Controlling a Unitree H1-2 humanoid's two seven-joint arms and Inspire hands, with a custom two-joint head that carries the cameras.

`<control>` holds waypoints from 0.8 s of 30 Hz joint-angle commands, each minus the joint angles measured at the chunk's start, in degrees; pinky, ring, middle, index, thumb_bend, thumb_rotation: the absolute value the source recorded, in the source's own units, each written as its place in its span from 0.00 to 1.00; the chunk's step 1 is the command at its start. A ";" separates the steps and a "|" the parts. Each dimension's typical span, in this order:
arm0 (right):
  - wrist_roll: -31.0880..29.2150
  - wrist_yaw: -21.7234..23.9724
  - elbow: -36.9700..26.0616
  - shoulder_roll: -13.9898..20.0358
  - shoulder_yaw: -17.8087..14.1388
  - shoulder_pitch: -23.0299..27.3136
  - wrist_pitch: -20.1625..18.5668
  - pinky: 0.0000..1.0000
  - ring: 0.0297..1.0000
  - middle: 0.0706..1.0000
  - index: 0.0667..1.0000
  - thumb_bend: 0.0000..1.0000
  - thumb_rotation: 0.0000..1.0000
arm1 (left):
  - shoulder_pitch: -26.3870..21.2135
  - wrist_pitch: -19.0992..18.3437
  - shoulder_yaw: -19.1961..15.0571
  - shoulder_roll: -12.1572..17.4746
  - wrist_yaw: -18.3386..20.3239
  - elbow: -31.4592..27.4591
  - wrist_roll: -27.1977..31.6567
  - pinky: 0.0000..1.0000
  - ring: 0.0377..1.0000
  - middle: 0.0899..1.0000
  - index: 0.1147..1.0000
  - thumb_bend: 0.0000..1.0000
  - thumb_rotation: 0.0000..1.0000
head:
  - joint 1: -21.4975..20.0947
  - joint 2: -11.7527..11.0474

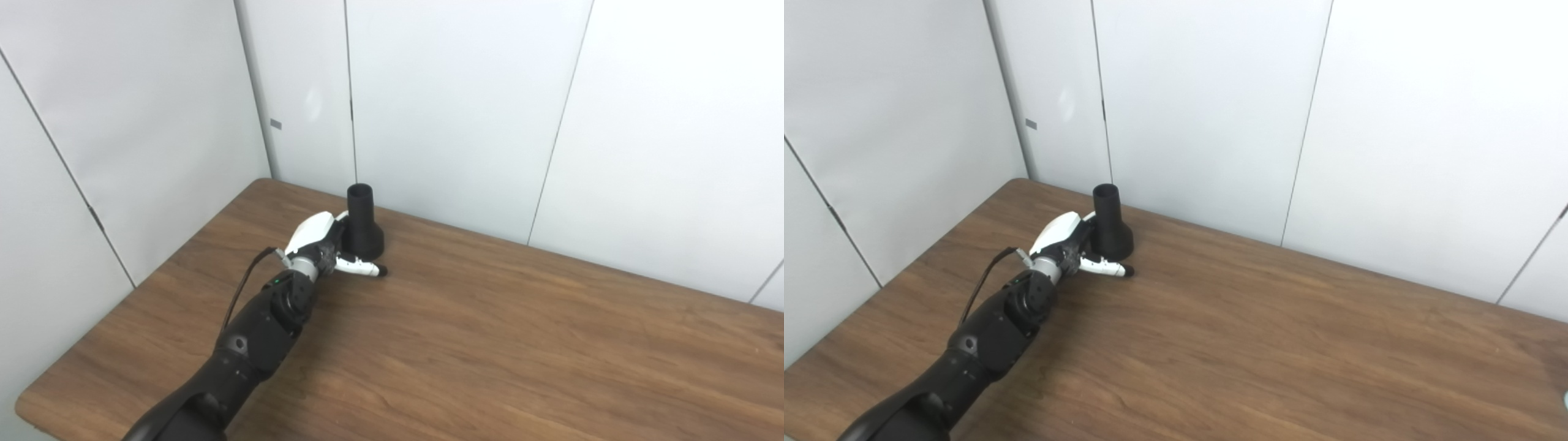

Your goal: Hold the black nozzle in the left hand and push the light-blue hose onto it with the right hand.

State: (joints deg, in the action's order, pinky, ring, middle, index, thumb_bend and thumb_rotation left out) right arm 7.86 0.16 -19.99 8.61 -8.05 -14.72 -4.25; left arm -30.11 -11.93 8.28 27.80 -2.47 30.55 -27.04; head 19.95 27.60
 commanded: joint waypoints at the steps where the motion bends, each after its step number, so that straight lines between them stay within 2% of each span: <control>1: 0.24 -0.05 -2.43 0.89 -0.52 -0.43 -0.44 0.55 0.64 0.65 0.60 0.20 0.04 | 0.53 -0.70 0.92 0.02 1.60 2.30 0.15 1.00 0.87 0.84 0.88 1.00 0.27 | 0.03 0.13; 7: -0.11 -0.04 -2.88 1.14 -0.78 -1.17 -0.57 0.54 0.64 0.65 0.61 0.20 0.06 | 0.62 1.27 2.07 -0.23 -1.67 5.08 -1.72 0.98 0.84 0.81 0.84 1.00 0.26 | -0.21 0.59; 10: 0.35 -0.09 -3.52 1.16 -0.62 -1.44 -1.12 0.54 0.63 0.65 0.61 0.20 0.06 | 0.61 0.71 2.46 -0.55 -3.47 5.32 -2.96 0.97 0.83 0.80 0.83 1.00 0.28 | -0.52 0.69; 15: 0.27 -0.10 -3.56 1.27 -0.67 -1.66 -0.62 0.54 0.63 0.65 0.61 0.21 0.05 | 0.23 2.85 2.29 -1.51 -8.08 8.58 -3.25 0.95 0.80 0.78 0.81 1.00 0.28 | -0.71 0.94; 20: 0.24 -0.17 -3.43 1.28 -0.73 -1.80 -0.47 0.54 0.63 0.64 0.60 0.22 0.10 | -0.69 3.81 3.77 -1.87 -11.41 11.88 -5.00 0.95 0.77 0.75 0.80 1.00 0.33 | -0.75 1.03; 22: 0.16 -0.12 -3.78 1.22 -0.76 -1.91 -0.97 0.55 0.63 0.65 0.60 0.22 0.10 | -0.70 3.77 4.60 -1.71 -11.47 11.98 -5.83 0.95 0.77 0.75 0.79 0.99 0.34 | -0.41 1.14; 24: 0.48 -0.07 -4.41 1.23 -0.66 -2.07 -1.45 0.55 0.64 0.65 0.61 0.22 0.08 | -0.15 1.91 6.13 -1.15 -9.93 9.68 -7.36 0.93 0.78 0.78 0.80 0.90 0.37 | -0.76 1.50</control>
State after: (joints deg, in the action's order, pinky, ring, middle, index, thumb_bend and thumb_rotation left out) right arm 7.82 0.20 -22.14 8.94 -8.17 -16.44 -6.08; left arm -32.08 -7.72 13.04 26.63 -16.31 39.65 -33.70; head 19.16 29.09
